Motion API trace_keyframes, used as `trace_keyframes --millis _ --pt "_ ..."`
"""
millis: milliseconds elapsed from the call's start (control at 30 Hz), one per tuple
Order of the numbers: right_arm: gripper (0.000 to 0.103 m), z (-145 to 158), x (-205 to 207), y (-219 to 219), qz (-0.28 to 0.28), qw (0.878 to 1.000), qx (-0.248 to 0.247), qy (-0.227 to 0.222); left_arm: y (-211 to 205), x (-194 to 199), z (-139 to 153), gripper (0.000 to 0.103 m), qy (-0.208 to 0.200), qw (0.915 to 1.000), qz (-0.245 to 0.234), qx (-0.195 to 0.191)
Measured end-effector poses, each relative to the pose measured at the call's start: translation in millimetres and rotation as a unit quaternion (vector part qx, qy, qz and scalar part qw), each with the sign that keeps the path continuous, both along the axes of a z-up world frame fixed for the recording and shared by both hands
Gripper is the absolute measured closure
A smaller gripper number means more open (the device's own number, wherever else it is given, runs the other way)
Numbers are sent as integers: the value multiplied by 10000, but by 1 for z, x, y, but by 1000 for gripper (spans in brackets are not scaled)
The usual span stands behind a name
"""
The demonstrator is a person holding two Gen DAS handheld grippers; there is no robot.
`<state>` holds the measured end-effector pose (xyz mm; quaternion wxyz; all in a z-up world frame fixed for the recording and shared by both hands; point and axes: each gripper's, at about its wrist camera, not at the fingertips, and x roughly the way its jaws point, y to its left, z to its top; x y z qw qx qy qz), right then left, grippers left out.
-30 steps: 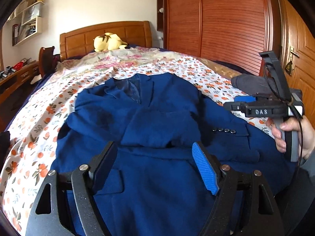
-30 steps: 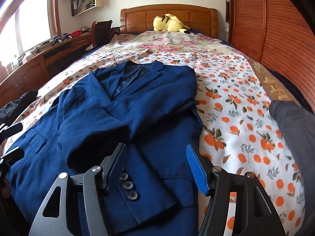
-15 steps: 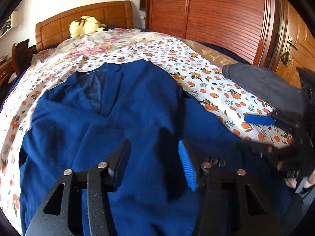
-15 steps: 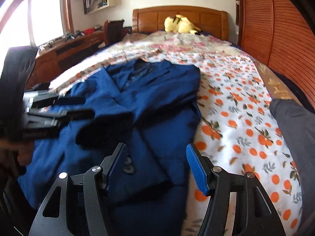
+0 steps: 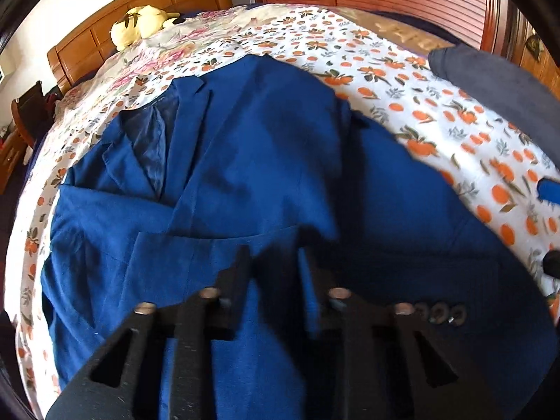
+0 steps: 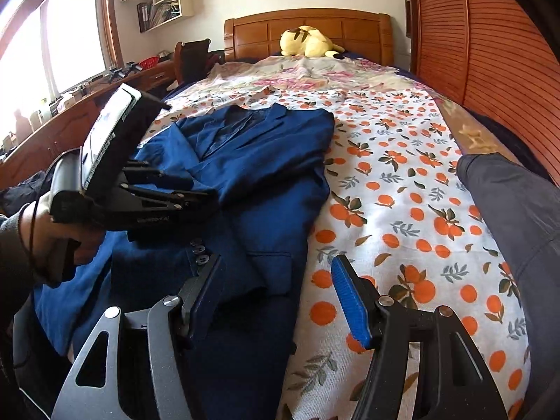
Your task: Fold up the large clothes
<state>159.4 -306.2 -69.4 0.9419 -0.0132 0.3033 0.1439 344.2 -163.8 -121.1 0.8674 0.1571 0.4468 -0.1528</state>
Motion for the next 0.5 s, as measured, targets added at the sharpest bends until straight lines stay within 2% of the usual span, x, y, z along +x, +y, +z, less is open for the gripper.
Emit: trace_keyframes --millis 100,267,333,500 --pt "38 0 2 1 -1 10000 27 -12 14 -6 11 98 -94 9999 56 -132" --pt "38 1 7 10 62 10000 23 -36 45 -39 45 99 -617 9969 227 -425" --pt "38 2 8 16 99 9999 22 -47 61 -64 62 99 -874 9939 288 -615" --pt "38 0 15 28 156 9999 -26 -61 80 -99 77 99 -1060 9909 244 -799"
